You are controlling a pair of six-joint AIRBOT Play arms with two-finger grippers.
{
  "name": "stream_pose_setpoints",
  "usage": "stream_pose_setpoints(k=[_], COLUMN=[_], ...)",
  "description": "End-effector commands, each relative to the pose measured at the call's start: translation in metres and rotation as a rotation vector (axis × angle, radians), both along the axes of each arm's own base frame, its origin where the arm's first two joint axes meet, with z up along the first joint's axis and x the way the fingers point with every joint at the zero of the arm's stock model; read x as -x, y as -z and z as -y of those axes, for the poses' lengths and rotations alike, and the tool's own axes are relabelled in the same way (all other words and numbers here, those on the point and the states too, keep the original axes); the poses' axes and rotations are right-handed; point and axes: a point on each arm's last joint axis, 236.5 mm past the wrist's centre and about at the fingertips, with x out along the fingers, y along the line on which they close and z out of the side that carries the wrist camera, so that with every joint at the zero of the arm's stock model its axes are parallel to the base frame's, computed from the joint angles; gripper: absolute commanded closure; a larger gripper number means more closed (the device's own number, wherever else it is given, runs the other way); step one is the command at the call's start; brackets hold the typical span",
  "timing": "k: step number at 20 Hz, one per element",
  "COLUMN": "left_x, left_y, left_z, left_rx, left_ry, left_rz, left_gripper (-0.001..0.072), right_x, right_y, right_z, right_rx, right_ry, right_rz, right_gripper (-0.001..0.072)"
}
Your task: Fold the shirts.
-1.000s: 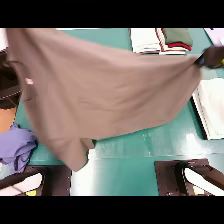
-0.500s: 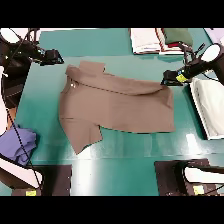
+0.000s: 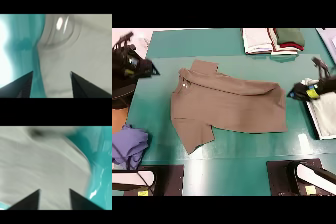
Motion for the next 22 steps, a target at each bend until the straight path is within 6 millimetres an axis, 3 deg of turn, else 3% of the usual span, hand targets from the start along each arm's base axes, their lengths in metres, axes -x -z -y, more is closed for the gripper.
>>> stream_pose_setpoints(k=[1,4,6,10,12,13,15,16,17,19,22], left_x=[0.062,0.099,0.120,0.140,0.143,0.143,0.143,0.143,0.143,0.148,0.159], left_y=[0.039,0.070,0.090,0.115,0.119,0.118,0.118,0.118,0.118,0.119,0.131], left_z=[-0.010,-0.002,0.002,0.007,0.008,0.008,0.008,0.008,0.008,0.009,0.021], left_rx=[-0.033,-0.018,-0.008,0.007,0.010,0.010,0.010,0.010,0.010,0.014,0.064], left_ry=[-0.047,-0.068,-0.070,-0.074,-0.074,-0.075,-0.075,-0.075,-0.074,-0.067,-0.069], left_rz=[-0.085,-0.128,-0.179,-0.246,-0.257,-0.255,-0.253,-0.254,-0.255,-0.274,-0.310], left_gripper=[0.0166,0.0167,0.0166,0.0166,0.0166,0.0166,0.0166,0.0166,0.0166,0.0166,0.0165], right_x=[0.072,0.111,0.119,0.123,0.115,0.109,0.094,0.086,0.079,0.070,0.061], right_y=[0.034,0.064,0.079,0.106,0.115,0.118,0.121,0.121,0.118,0.111,0.097], right_z=[0.017,0.008,-0.010,-0.039,-0.045,-0.048,-0.052,-0.055,-0.059,-0.064,-0.067], right_rx=[-0.051,-0.121,-0.189,-0.258,-0.240,-0.228,-0.199,-0.186,-0.172,-0.144,-0.088], right_ry=[0.128,0.195,0.209,0.189,0.170,0.162,0.143,0.125,0.099,0.048,-0.018], right_rz=[-0.118,-0.217,-0.249,-0.327,-0.339,-0.338,-0.317,-0.301,-0.283,-0.246,-0.192], right_gripper=[0.0188,0.0191,0.0204,0.0214,0.0220,0.0277,0.0288,0.0367,0.0504,0.0696,0.0696])
